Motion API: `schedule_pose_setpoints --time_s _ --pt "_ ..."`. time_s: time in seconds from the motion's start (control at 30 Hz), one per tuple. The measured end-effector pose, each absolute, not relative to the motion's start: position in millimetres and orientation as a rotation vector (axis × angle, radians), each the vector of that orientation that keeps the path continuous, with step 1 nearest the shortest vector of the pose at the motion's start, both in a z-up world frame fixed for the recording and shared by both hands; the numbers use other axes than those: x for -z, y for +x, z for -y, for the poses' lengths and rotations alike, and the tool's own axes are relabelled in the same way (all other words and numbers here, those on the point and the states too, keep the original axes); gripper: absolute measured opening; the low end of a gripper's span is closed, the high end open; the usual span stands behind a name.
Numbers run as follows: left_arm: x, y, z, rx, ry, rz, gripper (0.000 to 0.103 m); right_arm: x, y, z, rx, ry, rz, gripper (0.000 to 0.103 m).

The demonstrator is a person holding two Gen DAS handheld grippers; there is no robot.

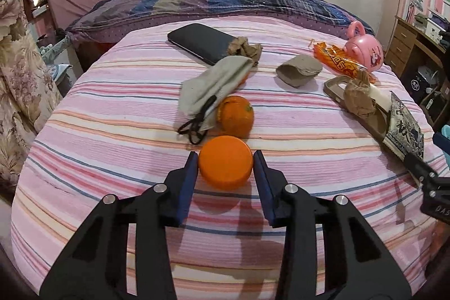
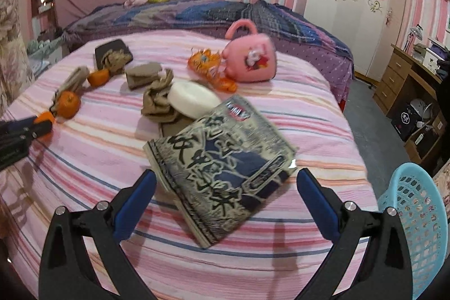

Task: Collect trash
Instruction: 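Grasp the patterned snack packet with the right tool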

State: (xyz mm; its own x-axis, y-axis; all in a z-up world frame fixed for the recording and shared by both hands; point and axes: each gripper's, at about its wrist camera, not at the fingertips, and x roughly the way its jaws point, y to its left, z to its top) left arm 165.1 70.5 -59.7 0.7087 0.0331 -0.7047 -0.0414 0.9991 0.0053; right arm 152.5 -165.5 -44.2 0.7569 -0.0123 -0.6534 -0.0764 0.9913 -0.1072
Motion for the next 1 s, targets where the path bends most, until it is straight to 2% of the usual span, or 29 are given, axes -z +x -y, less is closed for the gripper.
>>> schedule_pose_setpoints --time_s 0.2,0.33,0.47,0.67,1.0 --pt "59 168 -76 -0.046 -0.037 -0.788 0.039 53 159 161 -0.033 -0.157 -0.771 0.096" --pt "59 168 -74 -0.042 -0.028 -0.783 0.039 56 163 161 -0.06 -0.154 -0.796 0.081" --pt "59 168 -69 -0.045 -0.002 -0.774 0.039 55 166 164 -0.128 -0.118 -0.794 0.059" --pt "55 166 -68 -0.049 -0.01 -0.758 0.039 43 156 172 -0.179 -0.091 -0.73 0.031" --pt "54 162 -60 -0.053 -0.004 -0.744 0.039 19 132 230 -0.11 0.011 -0.632 0.026"
